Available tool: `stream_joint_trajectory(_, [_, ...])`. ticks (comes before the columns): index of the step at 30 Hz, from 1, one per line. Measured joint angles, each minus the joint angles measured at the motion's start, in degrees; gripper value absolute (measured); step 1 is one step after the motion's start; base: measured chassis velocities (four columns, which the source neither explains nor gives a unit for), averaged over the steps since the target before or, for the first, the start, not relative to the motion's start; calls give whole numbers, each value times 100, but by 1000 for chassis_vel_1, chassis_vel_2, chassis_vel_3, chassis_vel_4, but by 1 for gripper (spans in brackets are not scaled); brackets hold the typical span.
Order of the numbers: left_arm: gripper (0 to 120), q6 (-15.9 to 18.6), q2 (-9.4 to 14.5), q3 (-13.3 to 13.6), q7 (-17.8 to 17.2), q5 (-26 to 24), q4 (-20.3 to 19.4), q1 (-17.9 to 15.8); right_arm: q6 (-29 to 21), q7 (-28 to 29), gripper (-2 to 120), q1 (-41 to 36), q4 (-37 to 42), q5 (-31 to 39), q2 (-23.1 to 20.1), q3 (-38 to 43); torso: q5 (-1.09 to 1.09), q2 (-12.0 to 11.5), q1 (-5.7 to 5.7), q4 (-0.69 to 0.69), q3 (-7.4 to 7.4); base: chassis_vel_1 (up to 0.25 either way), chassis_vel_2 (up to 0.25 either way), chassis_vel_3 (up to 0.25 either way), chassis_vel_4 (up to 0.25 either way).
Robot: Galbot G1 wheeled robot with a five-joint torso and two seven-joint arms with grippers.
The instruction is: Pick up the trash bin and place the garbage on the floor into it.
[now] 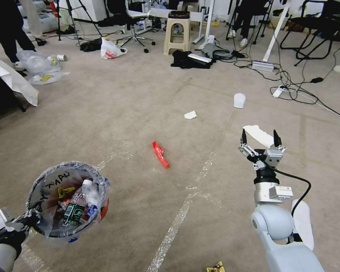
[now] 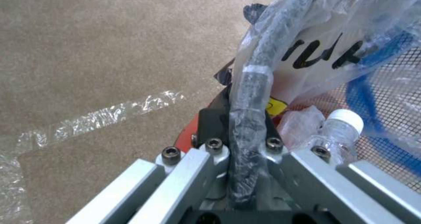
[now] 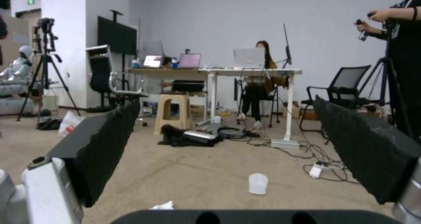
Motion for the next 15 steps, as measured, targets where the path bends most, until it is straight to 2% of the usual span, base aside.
stream_joint_trajectory(15, [1, 0, -6, -25, -3, 2, -1, 15, -1, 1, 100, 45, -50, 1, 8, -30, 0, 0, 0, 1, 0, 0, 0, 0, 0])
